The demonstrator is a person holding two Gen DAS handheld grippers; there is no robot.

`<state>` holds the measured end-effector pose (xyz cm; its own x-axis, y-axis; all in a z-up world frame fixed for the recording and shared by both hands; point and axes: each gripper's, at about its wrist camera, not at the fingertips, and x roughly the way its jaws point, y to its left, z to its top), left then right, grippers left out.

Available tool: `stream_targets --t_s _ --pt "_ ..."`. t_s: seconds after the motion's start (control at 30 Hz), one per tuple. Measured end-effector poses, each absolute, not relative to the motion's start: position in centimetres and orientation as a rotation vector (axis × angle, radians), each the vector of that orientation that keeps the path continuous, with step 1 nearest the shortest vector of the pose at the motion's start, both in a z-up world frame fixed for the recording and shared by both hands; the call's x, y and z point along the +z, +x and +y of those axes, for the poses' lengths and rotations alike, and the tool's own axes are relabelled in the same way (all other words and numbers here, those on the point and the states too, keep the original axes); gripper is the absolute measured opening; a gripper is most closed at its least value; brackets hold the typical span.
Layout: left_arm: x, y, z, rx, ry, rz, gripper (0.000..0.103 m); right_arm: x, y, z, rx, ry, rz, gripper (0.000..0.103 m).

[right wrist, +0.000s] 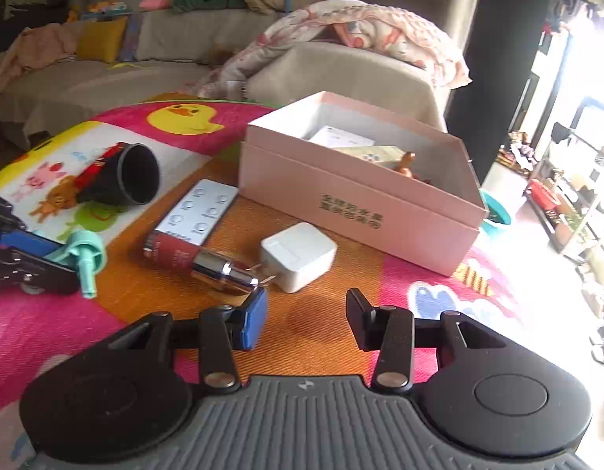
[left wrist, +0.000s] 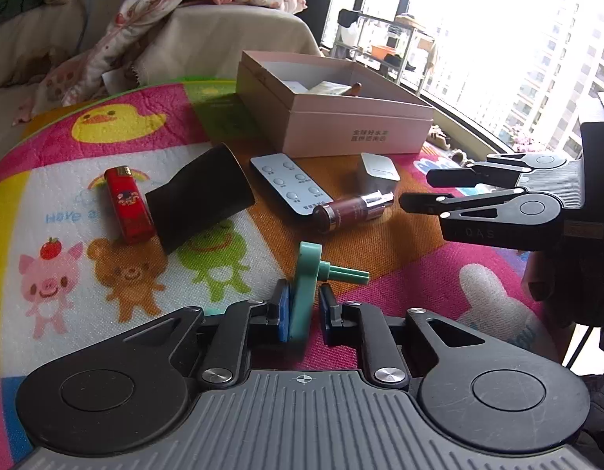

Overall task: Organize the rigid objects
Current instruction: 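Move the right tool to the red-and-silver cylinder while the left tool holds the teal toy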

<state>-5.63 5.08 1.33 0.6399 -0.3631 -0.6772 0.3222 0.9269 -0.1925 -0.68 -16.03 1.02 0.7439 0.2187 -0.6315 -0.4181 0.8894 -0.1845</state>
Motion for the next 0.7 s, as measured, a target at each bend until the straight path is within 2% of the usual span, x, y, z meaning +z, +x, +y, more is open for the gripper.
stream_targets --t_s 0.1,0.17,0.2,0.23,0.7 --pt "1.4 -5.9 4.9 -0.395 -0.041 0.783 0.017 1.5 -0.6 -17.1 0.382 -0.254 0.664 0.045" --pt "1.3 -6.1 4.7 -0.387 -0.027 0.771 0.017 2.1 -1.1 -17.5 0.46 -0.176 0.686 0.055" --pt "1.3 -6.2 4.5 -0.384 -0.016 0.765 0.017 2.2 -1.4 -17.4 0.489 -0.153 0.691 0.066" --pt "1.3 -6.4 4.4 -0.383 -0.003 0.76 0.017 2.3 -1.8 -17.0 0.52 -0.128 0.695 0.072" --pt "1.1 -7.2 4.7 -0.378 -0.001 0.743 0.016 1.0 -0.1 -11.7 0.439 -0.08 0.767 0.076"
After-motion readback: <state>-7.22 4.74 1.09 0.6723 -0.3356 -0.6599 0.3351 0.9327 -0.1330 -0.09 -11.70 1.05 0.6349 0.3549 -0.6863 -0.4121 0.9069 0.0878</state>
